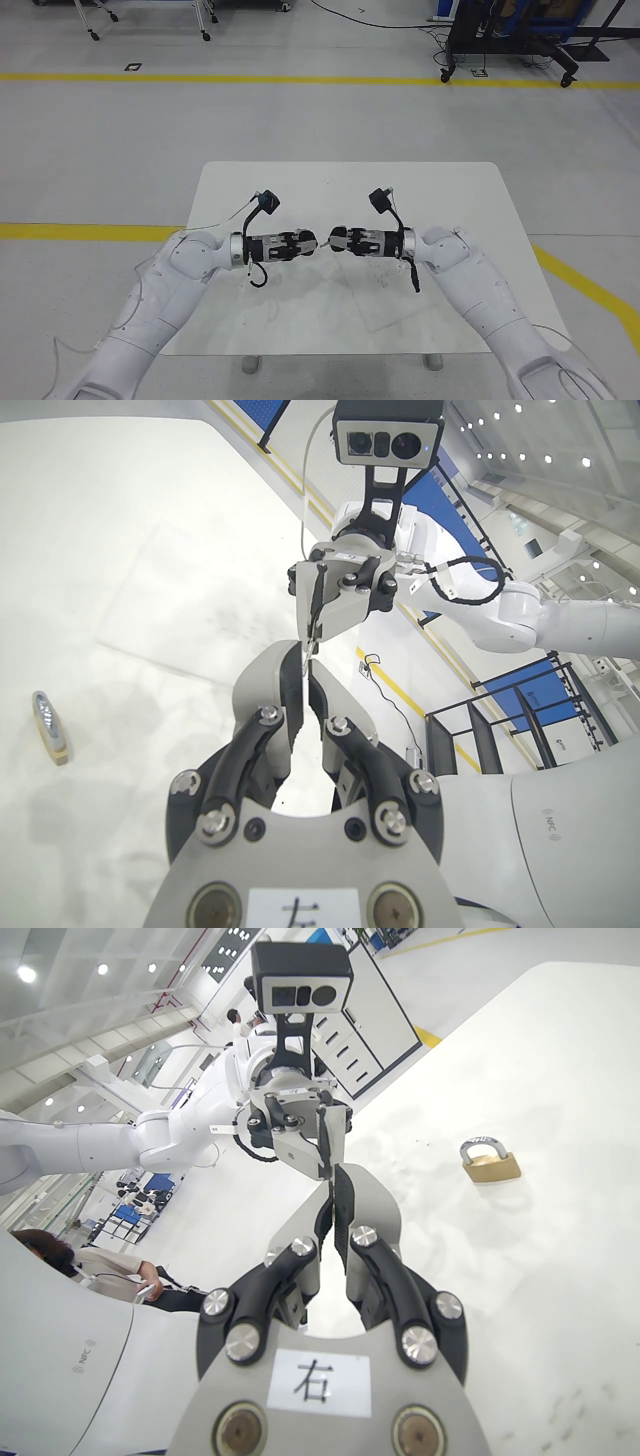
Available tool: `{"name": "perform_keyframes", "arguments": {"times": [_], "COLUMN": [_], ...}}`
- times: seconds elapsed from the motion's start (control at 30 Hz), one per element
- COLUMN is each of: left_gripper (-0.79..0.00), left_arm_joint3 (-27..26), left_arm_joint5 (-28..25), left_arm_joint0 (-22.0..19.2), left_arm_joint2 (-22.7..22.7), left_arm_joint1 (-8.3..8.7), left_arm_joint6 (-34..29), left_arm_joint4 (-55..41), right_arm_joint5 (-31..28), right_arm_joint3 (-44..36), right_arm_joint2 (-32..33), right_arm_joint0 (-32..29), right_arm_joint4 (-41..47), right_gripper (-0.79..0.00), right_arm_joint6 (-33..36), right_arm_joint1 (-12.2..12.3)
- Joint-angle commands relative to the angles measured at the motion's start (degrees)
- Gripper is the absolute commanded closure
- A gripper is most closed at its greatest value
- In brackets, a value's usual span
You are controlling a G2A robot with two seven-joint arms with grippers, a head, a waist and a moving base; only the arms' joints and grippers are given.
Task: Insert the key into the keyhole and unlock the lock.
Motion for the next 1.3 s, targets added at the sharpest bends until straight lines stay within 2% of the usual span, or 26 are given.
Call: {"name": "perform_keyframes", "arguments": {"times": [0.0, 0.17, 0.27, 0.4, 0.57, 0.73, 0.83, 1.27], "left_gripper": [-0.785, -0.785, -0.785, -0.785, -0.785, -0.785, -0.785, -0.785], "left_arm_joint3": [-0.3, -2.2, -6.8, -14.2, -19.7, -20.0, -19.4, -19.3], "left_arm_joint5": [-0.2, 1.0, 3.4, 9.0, 14.0, 16.9, 19.7, 20.7], "left_arm_joint0": [0.2, 1.1, 2.9, 6.1, 7.3, 5.1, 3.6, 4.1], "left_arm_joint2": [-0.3, -2.3, -4.4, -6.4, -6.0, -3.6, -1.7, -0.5], "left_arm_joint1": [0.09, 0.71, 1.39, 2.23, 2.73, 2.54, 2.07, 1.89], "left_arm_joint6": [0.5, 5.2, 10.8, 15.9, 13.2, 8.3, 7.6, 7.6], "left_arm_joint4": [-0.1, 7.4, 19.2, 34.5, 45.9, 53.4, 57.4, 59.3], "right_arm_joint5": [-1.5, -4.0, -3.5, -3.5, -3.5, -3.5, -3.5, -3.5], "right_arm_joint3": [-1.6, -7.2, -11.0, -11.0, -11.0, -11.0, -11.0, -11.0], "right_arm_joint2": [2.3, 8.1, 11.0, 11.0, 11.0, 11.0, 11.0, 11.0], "right_arm_joint0": [-1.9, -8.2, -11.6, -11.6, -11.6, -11.6, -11.6, -11.6], "right_arm_joint4": [-0.9, -3.9, -7.5, -7.5, -7.5, -7.5, -7.5, -7.5], "right_gripper": [0.000, 0.000, 0.000, 0.000, 0.000, 0.000, 0.000, 0.000], "right_arm_joint6": [-2.4, -9.2, -12.7, -12.7, -12.7, -12.7, -12.7, -12.7], "right_arm_joint1": [0.7, 2.3, 2.9, 2.9, 2.9, 2.9, 2.9, 2.9]}}
